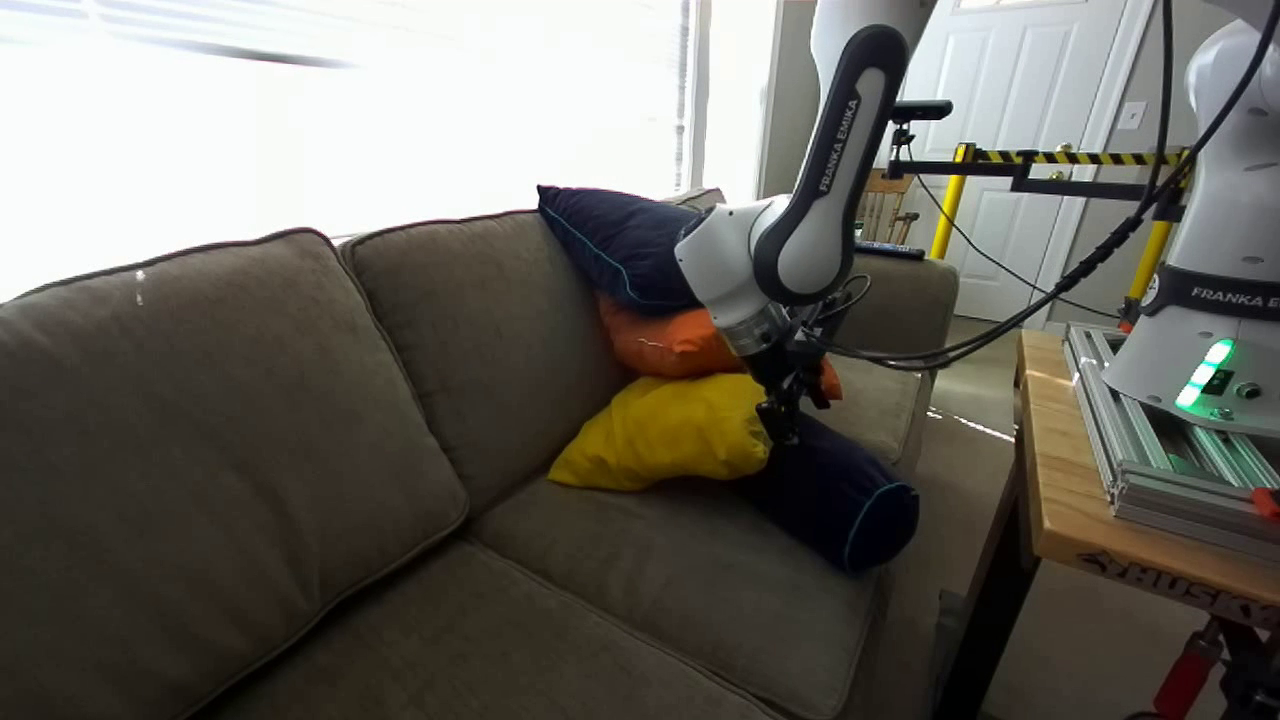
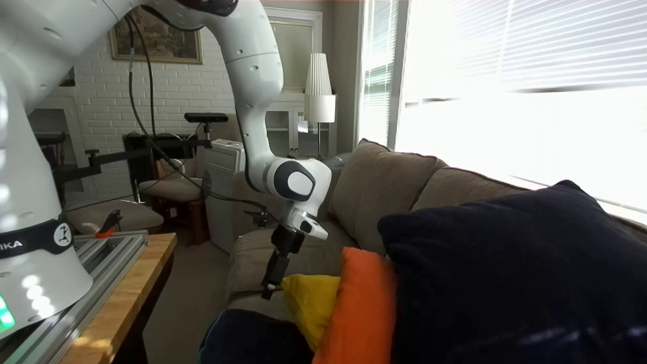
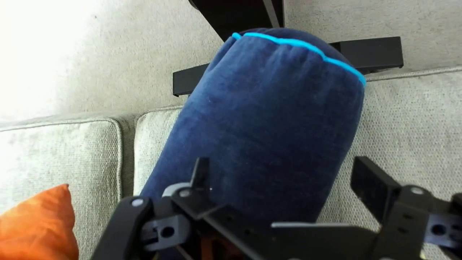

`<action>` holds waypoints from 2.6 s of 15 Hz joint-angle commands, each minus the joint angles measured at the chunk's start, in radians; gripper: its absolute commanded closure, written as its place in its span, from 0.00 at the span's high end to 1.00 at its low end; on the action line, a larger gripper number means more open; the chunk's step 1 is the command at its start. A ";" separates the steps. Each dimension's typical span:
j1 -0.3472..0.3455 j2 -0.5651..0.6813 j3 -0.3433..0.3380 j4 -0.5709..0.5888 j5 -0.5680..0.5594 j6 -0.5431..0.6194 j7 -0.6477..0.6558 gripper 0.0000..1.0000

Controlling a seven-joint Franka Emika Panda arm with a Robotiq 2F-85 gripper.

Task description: Move the blue cylindrical pillow to the left.

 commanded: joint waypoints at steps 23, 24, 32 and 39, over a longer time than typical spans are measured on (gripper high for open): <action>0.126 0.286 -0.127 0.142 -0.096 0.166 0.147 1.00; 0.127 0.291 -0.128 0.140 -0.097 0.168 0.144 1.00; 0.126 0.296 -0.128 0.146 -0.097 0.143 0.128 0.40; 0.094 0.277 -0.107 0.145 -0.079 0.134 0.105 0.00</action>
